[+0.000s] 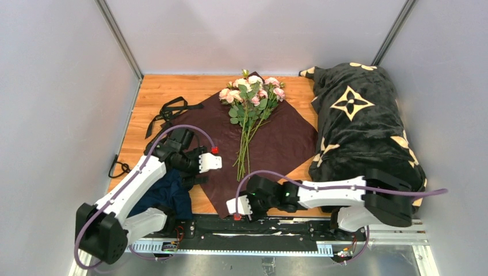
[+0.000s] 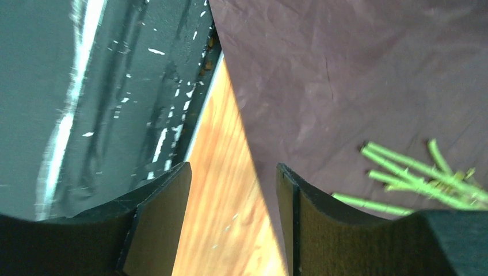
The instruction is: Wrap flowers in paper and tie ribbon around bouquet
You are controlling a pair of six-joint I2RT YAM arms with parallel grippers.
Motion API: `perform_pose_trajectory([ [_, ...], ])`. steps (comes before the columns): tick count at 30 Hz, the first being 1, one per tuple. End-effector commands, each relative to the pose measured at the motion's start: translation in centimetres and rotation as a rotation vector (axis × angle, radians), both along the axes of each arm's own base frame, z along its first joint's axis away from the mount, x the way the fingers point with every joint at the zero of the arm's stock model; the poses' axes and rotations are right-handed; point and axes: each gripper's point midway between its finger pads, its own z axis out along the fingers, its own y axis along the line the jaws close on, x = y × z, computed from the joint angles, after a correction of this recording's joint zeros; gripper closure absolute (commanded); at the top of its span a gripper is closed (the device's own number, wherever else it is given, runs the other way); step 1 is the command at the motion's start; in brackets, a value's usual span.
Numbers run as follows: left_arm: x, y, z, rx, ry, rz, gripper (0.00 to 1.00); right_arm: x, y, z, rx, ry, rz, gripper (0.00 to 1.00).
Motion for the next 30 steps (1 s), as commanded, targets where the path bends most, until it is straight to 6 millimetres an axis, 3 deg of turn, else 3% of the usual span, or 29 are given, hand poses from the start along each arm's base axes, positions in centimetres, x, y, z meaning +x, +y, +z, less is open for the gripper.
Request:
perform_pose_trajectory([
  [1,-0.8,0.9,-0.6,-0.031,0.104,0.063,0.18,0.8,4.4,0.4,0.05,-0.169,0.231,0.38],
  [4,-0.6,1.1,-0.3,-0.041,0.1,0.093,0.18,1.6,5.7,-0.6,0.03,-0.204,0.24,0.39],
  [8,-0.4,1.4,0.5,-0.044,0.051,0.103,0.18,2.2,6.0,-2.7,-0.002,-0.259,0.278,0.4],
  [11,-0.4,1.4,0.8,-0.047,0.025,0.086,0.18,3.1,6.7,-3.0,0.009,-0.287,0.253,0.42],
  [13,-0.1,1.2,1.0,-0.052,0.035,0.091,0.18,3.5,7.3,-2.5,0.036,-0.267,0.221,0.47],
  [15,0.1,1.2,0.9,-0.043,0.066,0.11,0.17,3.6,7.5,-2.1,0.056,-0.224,0.193,0.59],
  [18,0.0,1.2,1.2,-0.033,0.102,0.113,0.18,4.4,7.3,-1.6,0.072,-0.197,0.122,0.86],
  [21,0.2,1.0,1.8,-0.043,0.101,0.117,0.18,5.1,6.5,-1.5,0.077,-0.161,0.05,0.97],
  [26,0.5,0.3,2.7,-0.08,0.1,0.13,0.18,6.1,5.3,-0.1,0.126,-0.045,-0.115,1.0],
  [28,0.7,-0.9,3.9,-0.126,0.116,0.158,0.19,7.0,4.6,0.9,0.182,0.048,-0.233,1.0],
  [30,-0.5,-3.3,5.3,-0.187,0.178,0.117,0.2,8.2,3.8,1.9,0.265,0.169,-0.355,1.0],
])
